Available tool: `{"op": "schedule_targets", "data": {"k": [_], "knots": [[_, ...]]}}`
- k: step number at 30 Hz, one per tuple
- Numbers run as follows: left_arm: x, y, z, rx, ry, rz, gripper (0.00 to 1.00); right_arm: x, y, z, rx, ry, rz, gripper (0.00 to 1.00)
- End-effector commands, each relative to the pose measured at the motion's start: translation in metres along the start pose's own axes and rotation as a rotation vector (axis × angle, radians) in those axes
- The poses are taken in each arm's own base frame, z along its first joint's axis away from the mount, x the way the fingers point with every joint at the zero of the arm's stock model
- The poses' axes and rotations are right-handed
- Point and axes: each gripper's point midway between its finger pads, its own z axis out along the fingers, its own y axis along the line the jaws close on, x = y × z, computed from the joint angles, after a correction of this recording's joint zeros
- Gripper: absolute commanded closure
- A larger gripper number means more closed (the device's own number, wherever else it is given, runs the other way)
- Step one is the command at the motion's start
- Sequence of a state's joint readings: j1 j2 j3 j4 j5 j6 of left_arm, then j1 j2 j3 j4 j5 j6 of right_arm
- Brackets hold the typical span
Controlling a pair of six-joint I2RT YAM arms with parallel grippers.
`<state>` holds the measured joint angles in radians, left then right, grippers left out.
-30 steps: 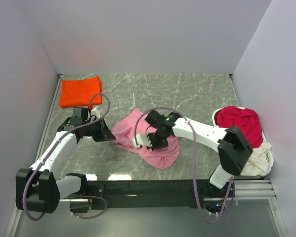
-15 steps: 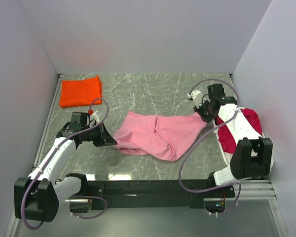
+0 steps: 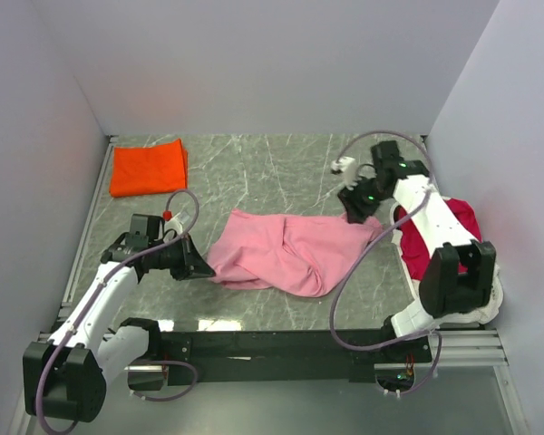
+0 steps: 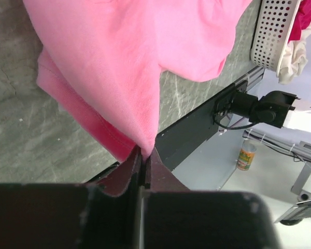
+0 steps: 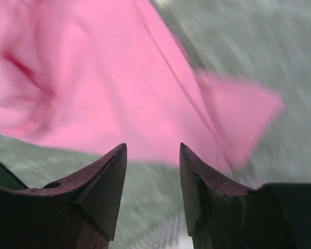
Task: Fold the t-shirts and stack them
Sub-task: Flatten the tshirt out
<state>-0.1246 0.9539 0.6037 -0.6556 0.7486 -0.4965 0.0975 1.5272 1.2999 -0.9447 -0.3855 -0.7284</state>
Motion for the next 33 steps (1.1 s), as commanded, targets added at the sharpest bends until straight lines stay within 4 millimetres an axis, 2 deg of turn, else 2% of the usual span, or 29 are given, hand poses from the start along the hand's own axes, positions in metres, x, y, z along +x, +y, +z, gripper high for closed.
{"op": "schedule_targets", "data": {"k": [1,2,3,4,5,6,7,9,10,12,14,17,18,19,20,21,22,24,25,28,33], "knots": [[0.0,-0.005,0.001,0.016,0.021,-0.003,0.93,-0.053,0.075,0.027,-0.33,-0.079,-0.049,0.47],[-0.001,-0.004,0.0,0.003,0.02,-0.003,0.85,-0.072,0.093,0.032,-0.361,-0.093,-0.075,0.47],[-0.004,-0.001,-0.001,-0.028,0.007,-0.008,0.8,-0.08,0.1,0.037,-0.38,-0.098,-0.077,0.47],[-0.011,-0.005,-0.005,-0.038,-0.022,0.007,0.74,-0.091,0.101,0.044,-0.389,-0.104,-0.074,0.47],[-0.017,-0.008,-0.01,-0.047,-0.057,0.027,0.63,-0.101,0.104,0.048,-0.391,-0.115,-0.054,0.47],[-0.025,-0.01,-0.013,-0.066,-0.089,0.037,0.59,-0.108,0.105,0.05,-0.396,-0.12,-0.048,0.47],[-0.044,-0.015,-0.023,-0.104,-0.162,0.065,0.54,-0.117,0.101,0.054,-0.396,-0.131,-0.039,0.47],[-0.066,-0.022,-0.028,-0.127,-0.234,0.095,0.47,-0.123,0.094,0.057,-0.377,-0.138,-0.013,0.47],[-0.088,-0.027,-0.029,-0.133,-0.287,0.128,0.44,-0.123,0.091,0.059,-0.368,-0.139,0.004,0.47],[-0.109,-0.029,-0.023,-0.132,-0.303,0.154,0.42,-0.126,0.085,0.06,-0.353,-0.162,0.013,0.47],[-0.137,-0.028,-0.003,-0.118,-0.273,0.179,0.42,-0.121,0.08,0.056,-0.356,-0.175,0.026,0.46],[-0.173,-0.009,0.029,-0.167,-0.205,0.182,0.44,-0.111,0.068,0.048,-0.355,-0.192,0.05,0.46],[-0.195,-0.017,0.031,-0.17,-0.217,0.218,0.45,-0.111,0.066,0.042,-0.36,-0.211,0.058,0.46],[-0.197,0.004,0.053,-0.198,-0.147,0.185,0.46,-0.106,0.059,0.041,-0.358,-0.219,0.078,0.46],[-0.199,0.009,0.061,-0.216,-0.113,0.186,0.47,-0.104,0.057,0.038,-0.362,-0.227,0.084,0.46],[-0.212,0.001,0.066,-0.225,-0.11,0.246,0.47,-0.103,0.056,0.036,-0.364,-0.23,0.087,0.46],[-0.211,0.016,0.084,-0.25,-0.054,0.246,0.47,-0.1,0.055,0.036,-0.37,-0.227,0.092,0.46],[-0.213,0.018,0.099,-0.281,-0.009,0.303,0.52,-0.097,0.053,0.035,-0.372,-0.228,0.099,0.46],[-0.209,0.028,0.112,-0.296,0.024,0.314,0.53,-0.096,0.053,0.035,-0.376,-0.229,0.095,0.46],[-0.207,0.039,0.13,-0.367,0.047,0.401,0.54,-0.095,0.055,0.035,-0.392,-0.225,0.094,0.46],[-0.205,0.045,0.141,-0.422,0.083,0.548,0.54,-0.094,0.055,0.033,-0.399,-0.231,0.094,0.46]]}}
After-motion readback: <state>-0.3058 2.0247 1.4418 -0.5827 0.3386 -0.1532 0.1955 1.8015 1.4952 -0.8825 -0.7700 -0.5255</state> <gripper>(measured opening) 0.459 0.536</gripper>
